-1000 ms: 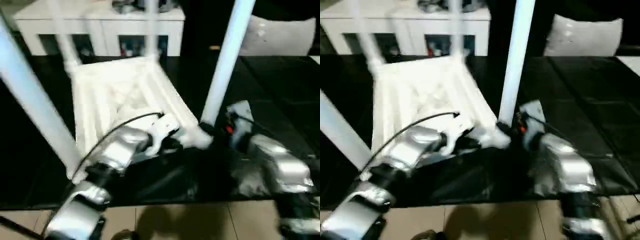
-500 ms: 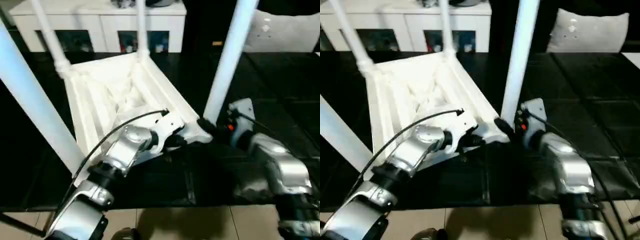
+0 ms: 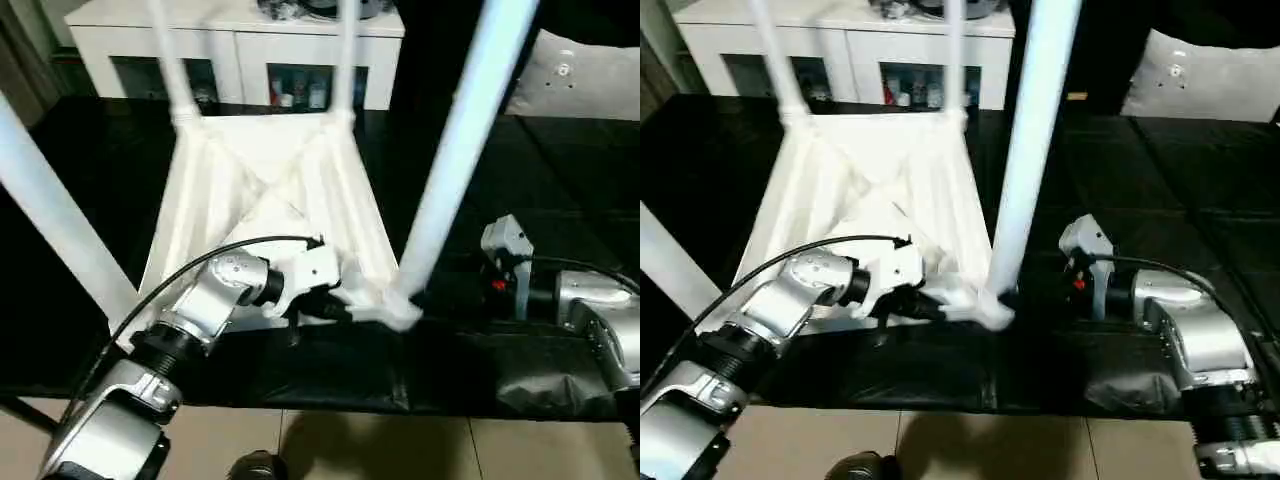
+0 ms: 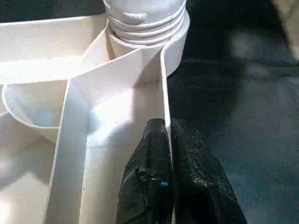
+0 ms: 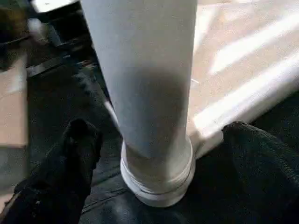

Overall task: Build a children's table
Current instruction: Rotate leg to tighten

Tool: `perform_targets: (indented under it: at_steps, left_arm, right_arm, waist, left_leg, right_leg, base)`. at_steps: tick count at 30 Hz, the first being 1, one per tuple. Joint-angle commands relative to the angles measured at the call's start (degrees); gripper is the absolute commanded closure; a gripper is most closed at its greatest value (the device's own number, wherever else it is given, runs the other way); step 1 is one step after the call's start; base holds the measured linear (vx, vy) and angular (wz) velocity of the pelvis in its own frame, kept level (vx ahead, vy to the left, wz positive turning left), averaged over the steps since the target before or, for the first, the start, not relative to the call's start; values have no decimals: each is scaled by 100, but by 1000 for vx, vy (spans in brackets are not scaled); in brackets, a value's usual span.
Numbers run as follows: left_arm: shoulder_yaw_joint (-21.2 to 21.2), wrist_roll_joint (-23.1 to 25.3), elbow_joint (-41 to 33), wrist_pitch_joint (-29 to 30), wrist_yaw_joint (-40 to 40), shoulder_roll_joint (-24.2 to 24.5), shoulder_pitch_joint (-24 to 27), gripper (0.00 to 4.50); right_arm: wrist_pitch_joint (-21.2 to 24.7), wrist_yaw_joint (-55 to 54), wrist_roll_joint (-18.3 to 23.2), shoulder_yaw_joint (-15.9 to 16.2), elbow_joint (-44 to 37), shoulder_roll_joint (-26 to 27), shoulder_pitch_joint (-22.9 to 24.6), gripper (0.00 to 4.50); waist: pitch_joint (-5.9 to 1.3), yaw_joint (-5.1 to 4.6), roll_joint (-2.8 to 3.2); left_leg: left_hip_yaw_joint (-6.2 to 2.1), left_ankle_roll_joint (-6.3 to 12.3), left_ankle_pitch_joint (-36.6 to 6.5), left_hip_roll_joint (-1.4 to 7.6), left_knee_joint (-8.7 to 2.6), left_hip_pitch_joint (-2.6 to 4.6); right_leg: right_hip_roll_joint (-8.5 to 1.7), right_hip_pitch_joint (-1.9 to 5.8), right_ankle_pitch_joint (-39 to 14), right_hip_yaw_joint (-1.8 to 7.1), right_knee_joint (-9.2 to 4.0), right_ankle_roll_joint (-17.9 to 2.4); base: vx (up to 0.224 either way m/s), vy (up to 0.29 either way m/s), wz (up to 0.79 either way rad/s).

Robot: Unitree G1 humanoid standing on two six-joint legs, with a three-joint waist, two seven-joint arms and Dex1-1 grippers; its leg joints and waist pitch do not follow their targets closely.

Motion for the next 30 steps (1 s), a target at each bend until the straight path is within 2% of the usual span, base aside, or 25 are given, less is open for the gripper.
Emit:
perform_targets:
  at_steps: [1,3,4,6,13,15,17,23,27,28,30]
  left_arm:
    - [-265,-29,-235,-195,-427,1,-124,450]
    - [-302,-72,-267,-267,-635,52,-147,450]
    - [-311,-93,-289,-270,-706,68,-150,450]
    - [-312,-133,-354,-275,-853,99,-138,450]
    - [-308,-159,-284,-377,-935,150,-159,450]
    - [-301,-156,-271,-394,-931,156,-156,450]
    - [-299,-151,-271,-395,-934,161,-144,450]
    - [-243,-188,-277,-309,-897,130,-137,450]
    - [-53,-330,-342,82,-596,-30,-136,450]
    - [79,-351,-330,338,-267,-164,-164,450]
    - [246,-234,-183,685,465,-438,-219,450]
  right_arm:
    - [-145,341,113,95,51,-81,-118,41]
    - [-232,686,106,239,116,-148,-143,50]
    - [-270,750,72,292,147,-160,-151,50]
    - [-299,862,58,381,203,-141,-173,81]
    - [-231,1160,212,439,250,-103,-187,141]
    - [-223,1158,238,432,273,-90,-184,141]
    - [-221,1166,258,434,280,-83,-163,165]
    - [-13,1213,434,406,159,-9,-71,211]
    - [439,953,721,307,-122,180,53,243]
    - [594,541,714,259,-218,339,74,243]
    - [649,-442,315,261,-154,704,23,244]
  waist:
    - [-385,-28,-67]
    - [-387,-2,-69]
    - [-387,20,-109]
    - [-388,32,-83]
    - [-394,48,-95]
    - [-396,48,-96]
    - [-401,47,-96]
    - [-398,48,-90]
    - [-397,50,-94]
    - [-389,46,-83]
    - [-366,3,-91]
  left_leg:
    - [-158,254,-1591,351,-393,322]
    - [-160,249,-1582,355,-393,323]
    - [-159,268,-1532,356,-387,318]
    - [-156,275,-1490,361,-389,322]
    - [-160,310,-1469,352,-380,308]
    - [-158,317,-1454,352,-377,309]
    - [-159,327,-1406,349,-374,306]
    - [-159,322,-1436,349,-375,310]
    - [-156,320,-1393,346,-377,308]
    - [-160,291,-1459,345,-383,306]
    - [-167,155,-1622,333,-408,304]
  right_leg:
    - [-300,115,-576,80,-373,-1368]
    - [-298,113,-569,79,-365,-1380]
    - [-308,121,-565,76,-355,-1396]
    - [-307,103,-531,81,-355,-1408]
    - [-307,119,-496,77,-341,-1448]
    - [-307,116,-486,77,-339,-1451]
    - [-301,119,-453,74,-330,-1462]
    - [-297,115,-517,74,-337,-1469]
    - [-294,114,-515,73,-327,-1484]
    - [-299,105,-626,76,-343,-1464]
    - [-294,75,-874,86,-355,-1434]
  base:
    - [0,0,0]
    - [0,0,0]
    - [0,0,0]
    - [0,0,0]
    - [0,0,0]
    - [0,0,0]
    - [0,0,0]
    - [0,0,0]
    - [0,0,0]
    - [0,0,0]
    - [0,0,0]
